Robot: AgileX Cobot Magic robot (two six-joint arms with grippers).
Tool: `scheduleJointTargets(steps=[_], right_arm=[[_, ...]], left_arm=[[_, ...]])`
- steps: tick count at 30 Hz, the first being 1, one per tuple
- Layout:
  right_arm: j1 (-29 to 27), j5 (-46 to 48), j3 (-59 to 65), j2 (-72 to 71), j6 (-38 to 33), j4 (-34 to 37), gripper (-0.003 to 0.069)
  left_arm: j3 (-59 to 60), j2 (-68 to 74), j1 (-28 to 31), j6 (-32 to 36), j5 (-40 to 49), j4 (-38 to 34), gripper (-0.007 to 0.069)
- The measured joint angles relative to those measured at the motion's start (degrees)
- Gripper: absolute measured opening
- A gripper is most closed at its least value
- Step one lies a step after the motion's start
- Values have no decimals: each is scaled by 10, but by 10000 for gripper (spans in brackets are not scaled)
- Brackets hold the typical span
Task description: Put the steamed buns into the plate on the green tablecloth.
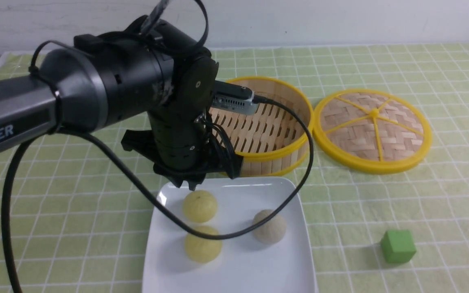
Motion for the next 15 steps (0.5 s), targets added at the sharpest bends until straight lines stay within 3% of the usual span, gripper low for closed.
scheduleJointTargets(steps=[15], right_arm=[[0,-11,23,1,0,28,-1]], left_arm=[[0,0,0,0,0,5,166]])
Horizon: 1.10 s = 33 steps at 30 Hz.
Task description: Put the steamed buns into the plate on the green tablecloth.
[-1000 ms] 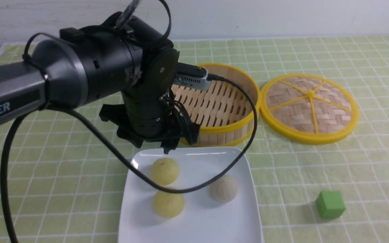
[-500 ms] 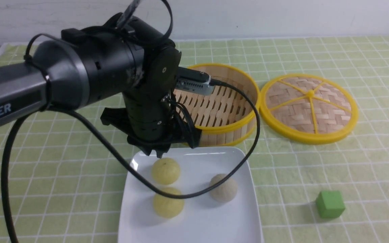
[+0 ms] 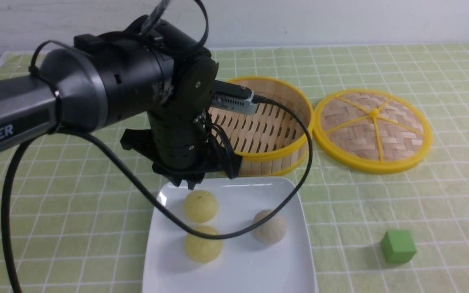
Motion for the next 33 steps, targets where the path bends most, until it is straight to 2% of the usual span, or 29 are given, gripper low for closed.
scheduleJointTargets(steps=[3,9,10,15,20,29,31,33], right_arm=[[-13,0,31,-2,0,21,-1],[-129,-1,99,-12,1,24,4],[-129,-1,101,-12,1,24,4],[-204,7,133,-12,1,28,8],[-245,13,133,-12,1,47,13],[-258,15,132,-12,1,67,20],[-258,15,132,-12,1,67,21],[-258,15,132,-12,1,67,24]], left_arm=[[0,-1,0,0,1,1,146],[0,-40,-36,0,4,60,16],[0,-44,-37,0,4,65,13],[0,-107,-83,0,56,103,2],[10,-162,-94,1,93,116,2],[155,-312,-94,-15,98,122,2],[218,-379,-94,-46,97,110,2],[291,-459,-94,-78,61,86,2]])
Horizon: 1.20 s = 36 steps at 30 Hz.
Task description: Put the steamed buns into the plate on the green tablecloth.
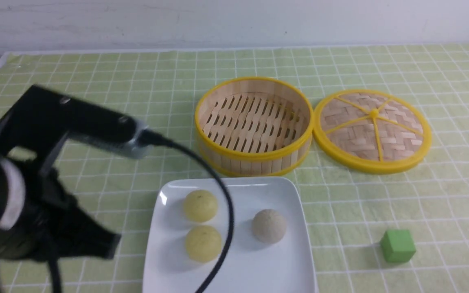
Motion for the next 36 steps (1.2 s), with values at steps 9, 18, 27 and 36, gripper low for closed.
scheduleJointTargets(steps=[9,18,27,36], right_arm=[[0,0,0,0,0,0,36],[0,1,0,0,0,0,48],[0,2,-1,0,0,0,61],[0,2,-1,0,0,0,74]], left_arm=[[233,-225,0,-137,-429,-8,2],[321,-287,0,-160,-543,28,15],[338,-314,40,-41,-479,-30,20],[441,-453,322,309,-511,-193,29]])
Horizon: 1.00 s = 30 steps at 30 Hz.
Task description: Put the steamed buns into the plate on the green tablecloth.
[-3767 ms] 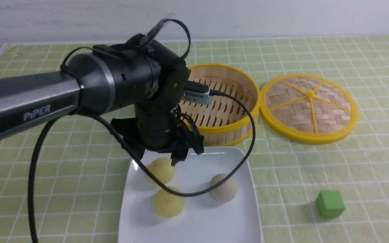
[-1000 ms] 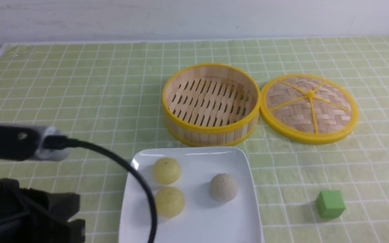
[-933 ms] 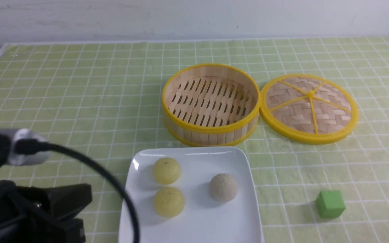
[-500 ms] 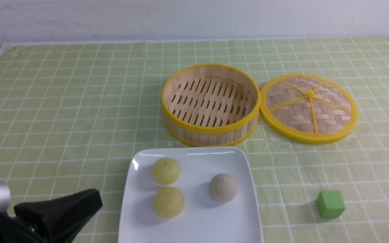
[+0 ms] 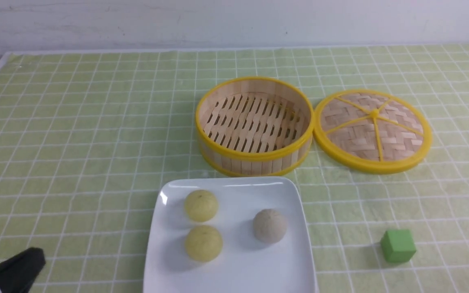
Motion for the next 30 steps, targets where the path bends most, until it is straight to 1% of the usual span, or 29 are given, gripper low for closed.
scheduleJointTargets(steps=[1,3,6,13,27,30], right_arm=[[0,0,0,0,0,0,76],[0,0,0,0,0,0,78],[0,0,0,0,0,0,81],[0,0,0,0,0,0,83],[0,0,0,0,0,0,100],[0,0,0,0,0,0,104]], left_arm=[[14,-13,32,11,-2,-4,31],[43,-32,87,13,-5,-8,33],[78,-67,137,-11,7,0,35],[84,-91,142,-33,44,28,36],[83,-91,143,-33,52,28,52],[83,-91,152,-34,52,28,53]])
